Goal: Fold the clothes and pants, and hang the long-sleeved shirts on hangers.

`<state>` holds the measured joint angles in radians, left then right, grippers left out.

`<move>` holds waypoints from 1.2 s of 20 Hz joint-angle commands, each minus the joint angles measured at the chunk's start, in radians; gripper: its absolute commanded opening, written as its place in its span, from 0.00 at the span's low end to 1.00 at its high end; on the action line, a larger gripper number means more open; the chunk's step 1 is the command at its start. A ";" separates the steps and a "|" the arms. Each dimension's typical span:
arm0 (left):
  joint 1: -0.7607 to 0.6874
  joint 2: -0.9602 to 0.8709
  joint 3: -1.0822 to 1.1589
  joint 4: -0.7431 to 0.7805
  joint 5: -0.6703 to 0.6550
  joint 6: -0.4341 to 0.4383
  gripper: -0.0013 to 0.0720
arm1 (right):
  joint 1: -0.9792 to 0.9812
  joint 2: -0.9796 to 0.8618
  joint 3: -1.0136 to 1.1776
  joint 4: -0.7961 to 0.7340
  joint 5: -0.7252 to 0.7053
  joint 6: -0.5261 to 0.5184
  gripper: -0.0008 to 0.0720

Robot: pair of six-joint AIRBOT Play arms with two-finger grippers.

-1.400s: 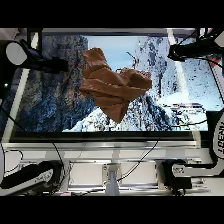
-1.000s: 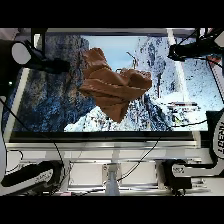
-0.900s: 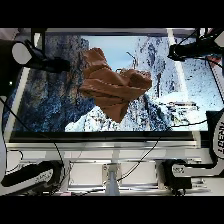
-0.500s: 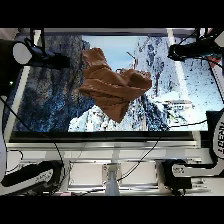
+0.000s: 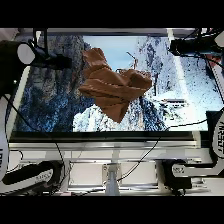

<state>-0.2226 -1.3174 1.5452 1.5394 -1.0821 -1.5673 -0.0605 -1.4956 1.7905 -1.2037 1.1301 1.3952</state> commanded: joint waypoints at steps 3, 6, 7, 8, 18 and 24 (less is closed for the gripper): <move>0.000 -0.013 -0.045 -0.007 0.035 -0.001 0.04 | 0.051 -0.114 0.000 -0.006 0.005 -0.025 0.51; 0.000 -0.013 -0.057 -0.006 0.034 0.000 0.04 | 0.132 -0.224 0.001 -0.012 -0.060 -0.084 0.83; 0.000 -0.013 -0.057 -0.006 0.034 0.000 0.04 | 0.158 -0.255 0.001 -0.026 -0.103 -0.079 0.83; 0.000 -0.013 -0.057 -0.006 0.034 0.000 0.03 | 0.177 -0.285 0.003 -0.031 -0.128 -0.075 0.83; 0.000 -0.014 -0.058 -0.006 0.035 0.000 0.04 | 0.204 -0.542 0.167 -0.032 -0.204 -0.082 0.87; -0.001 -0.015 -0.082 -0.007 0.040 -0.001 0.04 | 0.212 -0.637 0.213 -0.029 -0.204 -0.081 0.93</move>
<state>-0.2230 -1.3308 1.4757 1.5326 -1.0466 -1.5677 0.1459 -2.0918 1.9854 -1.2346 0.9260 1.3144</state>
